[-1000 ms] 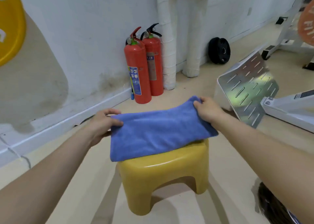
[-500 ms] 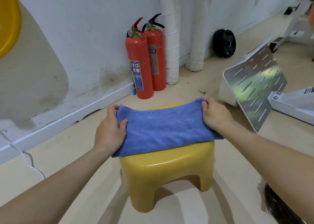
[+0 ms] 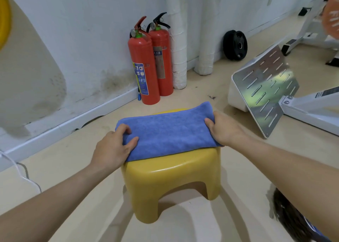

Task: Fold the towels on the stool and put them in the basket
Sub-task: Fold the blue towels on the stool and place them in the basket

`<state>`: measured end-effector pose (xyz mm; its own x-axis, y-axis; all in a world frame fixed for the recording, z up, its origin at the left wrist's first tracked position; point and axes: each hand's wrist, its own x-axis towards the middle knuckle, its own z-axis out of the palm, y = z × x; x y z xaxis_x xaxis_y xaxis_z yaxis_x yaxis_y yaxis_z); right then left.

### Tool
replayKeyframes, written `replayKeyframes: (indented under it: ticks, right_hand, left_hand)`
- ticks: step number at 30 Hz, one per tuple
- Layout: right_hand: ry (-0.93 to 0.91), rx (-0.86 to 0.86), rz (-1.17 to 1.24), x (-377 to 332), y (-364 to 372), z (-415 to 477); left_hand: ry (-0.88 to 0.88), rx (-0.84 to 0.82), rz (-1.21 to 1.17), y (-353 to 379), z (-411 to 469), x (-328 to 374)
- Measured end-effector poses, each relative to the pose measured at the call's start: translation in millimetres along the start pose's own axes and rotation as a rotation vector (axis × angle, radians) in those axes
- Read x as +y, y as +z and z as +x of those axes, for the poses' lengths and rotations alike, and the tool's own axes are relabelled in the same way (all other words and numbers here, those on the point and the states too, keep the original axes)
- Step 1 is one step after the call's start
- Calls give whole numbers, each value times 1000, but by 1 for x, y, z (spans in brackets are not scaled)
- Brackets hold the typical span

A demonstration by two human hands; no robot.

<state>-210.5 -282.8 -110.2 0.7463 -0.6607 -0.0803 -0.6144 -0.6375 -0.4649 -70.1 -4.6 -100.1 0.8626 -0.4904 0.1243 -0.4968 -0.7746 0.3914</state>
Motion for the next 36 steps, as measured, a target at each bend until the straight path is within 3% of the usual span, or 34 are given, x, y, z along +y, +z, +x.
replayKeyframes:
  ticks: [10, 17, 22, 27, 30, 33, 36]
  right_hand:
    - [107, -44, 42, 0, -14, -5]
    - [265, -134, 207, -15, -25, -4]
    - [148, -1, 175, -37, -32, -7]
    - [-143, 20, 428, -93, -39, -20]
    - [-213, -53, 733, -128, -42, -34]
    - [-133, -123, 964, -133, -47, -33]
    - [-122, -272, 1052, -122, -57, -30]
  left_hand:
    - [-158, -20, -398, -6, 0, -2]
    - [-425, -311, -688, -33, 11, 4]
    - [-331, -230, -461, -26, 7, 18]
    - [-208, -102, -822, -48, 11, 74]
    - [-59, -194, -1014, -54, 2, 113]
    - [-22, -368, -1303, -64, 1, 115]
    - [142, -452, -1219, -76, 0, 100]
